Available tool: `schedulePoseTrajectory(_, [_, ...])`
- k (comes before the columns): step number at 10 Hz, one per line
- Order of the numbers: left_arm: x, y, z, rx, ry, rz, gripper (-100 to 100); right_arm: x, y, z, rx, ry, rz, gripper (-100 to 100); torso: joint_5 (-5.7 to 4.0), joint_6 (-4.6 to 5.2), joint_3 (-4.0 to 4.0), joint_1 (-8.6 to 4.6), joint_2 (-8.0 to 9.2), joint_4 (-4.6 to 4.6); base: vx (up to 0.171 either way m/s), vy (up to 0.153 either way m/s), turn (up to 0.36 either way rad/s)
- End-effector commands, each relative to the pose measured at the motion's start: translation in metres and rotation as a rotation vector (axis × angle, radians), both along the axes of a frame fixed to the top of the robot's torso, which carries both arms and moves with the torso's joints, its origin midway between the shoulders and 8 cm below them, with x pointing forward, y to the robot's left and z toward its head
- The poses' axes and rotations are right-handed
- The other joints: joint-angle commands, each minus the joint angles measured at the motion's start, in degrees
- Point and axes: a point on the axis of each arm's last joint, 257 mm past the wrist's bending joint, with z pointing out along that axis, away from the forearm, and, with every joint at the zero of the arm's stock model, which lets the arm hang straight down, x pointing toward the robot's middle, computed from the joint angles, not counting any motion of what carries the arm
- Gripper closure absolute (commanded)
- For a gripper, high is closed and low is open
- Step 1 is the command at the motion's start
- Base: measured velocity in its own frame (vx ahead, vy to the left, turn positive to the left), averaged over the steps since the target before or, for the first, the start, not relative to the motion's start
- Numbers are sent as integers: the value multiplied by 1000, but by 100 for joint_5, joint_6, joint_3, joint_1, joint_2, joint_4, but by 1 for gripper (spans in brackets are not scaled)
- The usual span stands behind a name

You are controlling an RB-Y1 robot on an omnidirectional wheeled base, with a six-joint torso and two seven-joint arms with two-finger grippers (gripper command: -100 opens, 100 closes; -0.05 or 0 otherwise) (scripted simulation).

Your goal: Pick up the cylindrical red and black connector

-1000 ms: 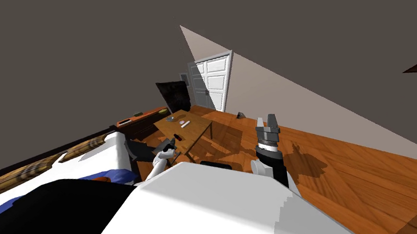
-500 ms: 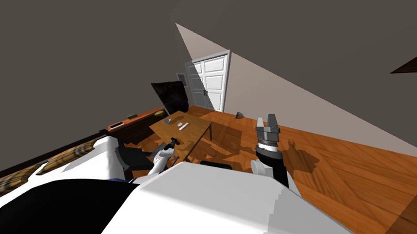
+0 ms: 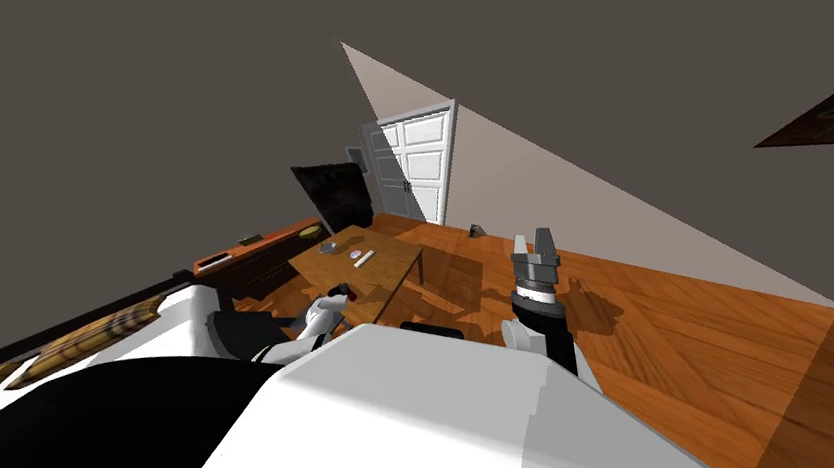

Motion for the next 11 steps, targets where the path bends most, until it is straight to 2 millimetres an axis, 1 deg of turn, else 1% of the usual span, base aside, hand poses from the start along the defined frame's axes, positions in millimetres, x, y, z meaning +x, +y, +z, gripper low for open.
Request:
schedulePoseTrajectory(1, [-6,5,-2,-1,38,9,-100,0,0,0,0,0,0,0,0,0,0,0,0,0,79,57,-50])
schedulePoseTrajectory(2, [-4,3,-2,0,22,5,-100,0,0,0,0,0,0,0,0,0,0,2,0,0,37,30,-14])
schedulePoseTrajectory(3, [-5,3,-2,0,26,6,0,0,0,0,0,0,0,0,-1,-1,6,-8,12,2,7,6,1])
schedulePoseTrajectory(4, [-21,11,-8,-2,25,25,-100,0,0,0,0,0,0,0,-3,-1,13,-16,23,4,34,9,-150])
schedulePoseTrajectory(5, [-32,16,-11,-2,25,39,-100,0,0,0,0,0,0,0,-3,2,11,-17,20,4,53,14,-179])
schedulePoseTrajectory(6, [-37,18,-13,-2,24,46,-100,0,0,0,0,0,0,0,-4,0,9,-15,15,3,46,20,-95])
schedulePoseTrajectory(7, [-54,26,-17,-1,24,66,-100,0,0,0,0,0,0,0,-3,0,8,-13,14,3,50,23,-146])
schedulePoseTrajectory(8, [-47,23,-16,-2,27,55,-100,0,0,0,0,0,0,0,-2,0,8,-12,14,3,23,14,-28])
schedulePoseTrajectory(9, [-48,24,-16,-1,24,57,100,0,0,0,0,0,0,0,-3,-1,11,-16,20,4,2,2,15])
schedulePoseTrajectory(11, [-49,24,-16,-2,26,58,100,0,0,0,0,0,0,0,-6,3,18,-23,29,9,0,0,0])
